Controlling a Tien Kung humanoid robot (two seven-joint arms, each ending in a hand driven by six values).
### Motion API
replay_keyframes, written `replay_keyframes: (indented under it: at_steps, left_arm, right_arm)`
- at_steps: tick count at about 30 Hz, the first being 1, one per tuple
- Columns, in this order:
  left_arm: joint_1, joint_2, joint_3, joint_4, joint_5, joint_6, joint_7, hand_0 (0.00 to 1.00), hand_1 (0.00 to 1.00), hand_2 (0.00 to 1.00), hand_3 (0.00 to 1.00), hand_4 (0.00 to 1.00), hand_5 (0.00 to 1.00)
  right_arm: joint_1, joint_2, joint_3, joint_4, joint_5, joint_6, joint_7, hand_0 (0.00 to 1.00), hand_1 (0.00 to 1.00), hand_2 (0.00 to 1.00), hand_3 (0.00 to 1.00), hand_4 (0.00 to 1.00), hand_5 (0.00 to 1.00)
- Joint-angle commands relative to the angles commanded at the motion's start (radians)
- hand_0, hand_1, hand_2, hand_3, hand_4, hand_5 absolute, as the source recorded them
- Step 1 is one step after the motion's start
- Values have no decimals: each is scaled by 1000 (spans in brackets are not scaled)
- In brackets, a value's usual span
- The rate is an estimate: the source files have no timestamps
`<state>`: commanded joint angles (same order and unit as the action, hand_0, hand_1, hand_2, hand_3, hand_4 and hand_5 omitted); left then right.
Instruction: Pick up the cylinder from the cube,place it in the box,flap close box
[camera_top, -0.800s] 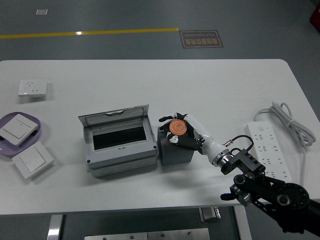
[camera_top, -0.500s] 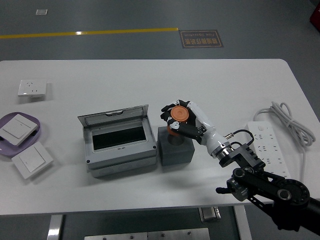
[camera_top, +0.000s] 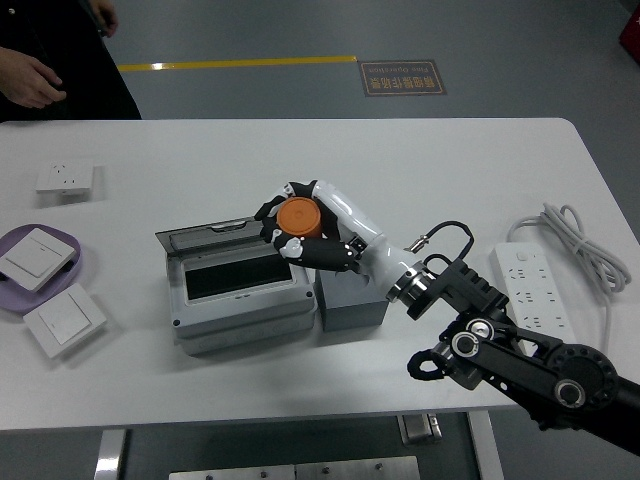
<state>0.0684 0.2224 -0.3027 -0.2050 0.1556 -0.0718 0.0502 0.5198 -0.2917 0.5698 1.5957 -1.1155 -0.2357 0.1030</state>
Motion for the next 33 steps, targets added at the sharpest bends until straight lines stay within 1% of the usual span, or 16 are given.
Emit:
replay_keyframes:
  at_steps: [1, 2, 5, 7, 8, 9, 12, 15, 19, 20, 25, 26, 31, 32, 33]
  left_arm:
    - [0, 0, 1, 0, -1, 0, 0, 670, 681, 665, 688, 682, 257]
    - [-1, 1, 3, 0, -1, 0, 0, 670, 682, 665, 686, 683, 260]
    - [-3, 2, 6, 0, -3, 0, 1, 670, 682, 665, 686, 683, 260]
    - [-4, 2, 7, 0, -2, 1, 1, 670, 682, 665, 686, 683, 260]
    - [-4, 3, 8, 0, -3, 1, 1, 670, 681, 666, 687, 685, 265]
    - [-5, 3, 9, 0, -4, 1, 1, 670, 681, 666, 687, 685, 265]
    - [-5, 5, 14, 0, -7, 2, 1, 670, 681, 666, 687, 685, 265]
    - [-6, 5, 15, 0, -9, 2, 2, 670, 682, 667, 688, 689, 274]
    - [-7, 5, 16, 0, -8, 2, 2, 670, 682, 667, 688, 689, 274]
    - [-7, 5, 17, 0, -9, 2, 2, 669, 682, 668, 688, 691, 283]
    - [-5, 3, 19, 0, -10, 4, 3, 669, 682, 668, 688, 691, 283]
    - [-4, 2, 21, 0, -11, 4, 4, 669, 682, 668, 689, 692, 285]
    - [-2, -1, 29, 0, -20, 6, 5, 669, 682, 668, 689, 692, 285]
    - [-1, -1, 29, 0, -20, 5, 5, 669, 682, 668, 689, 693, 285]
    - [-1, -1, 29, 0, -20, 5, 5, 669, 682, 668, 689, 693, 285]
  right_arm:
    - [14, 8, -4, -4, -33, 22, -30, 241, 264, 278, 225, 2, 2]
    - [28, 17, -8, -9, -75, 44, -66, 73, 180, 248, 194, 2, 2]
    - [68, 40, -29, -24, -201, 112, -175, 73, 180, 248, 194, 2, 2]
    - [89, 50, -46, -28, -270, 148, -231, 73, 180, 248, 194, 2, 2]
    - [101, 54, -60, -30, -311, 165, -262, 39, 157, 248, 193, 2, 2]
    - [110, 58, -71, -32, -342, 176, -286, 39, 157, 248, 193, 2, 2]
    - [136, 68, -98, -43, -435, 198, -357, 39, 157, 248, 193, 2, 2]
    - [153, 76, -114, -56, -516, 200, -411, 64, 172, 259, 203, 2, 2]
    - [172, 89, -134, -80, -603, 190, -434, 64, 172, 259, 203, 2, 2]
    - [176, 91, -138, -85, -618, 186, -435, 256, 295, 311, 240, 2, 2]
    - [195, 106, -160, -125, -632, 149, -415, 256, 295, 311, 240, 2, 2]
    - [197, 108, -164, -133, -628, 140, -409, 479, 473, 467, 396, 79, 2]
    - [205, 117, -178, -165, -598, 97, -382, 479, 473, 467, 396, 79, 2]
    - [206, 118, -179, -168, -592, 89, -377, 731, 639, 606, 608, 310, 2]
    - [206, 119, -180, -171, -585, 80, -372, 731, 639, 606, 608, 310, 2]
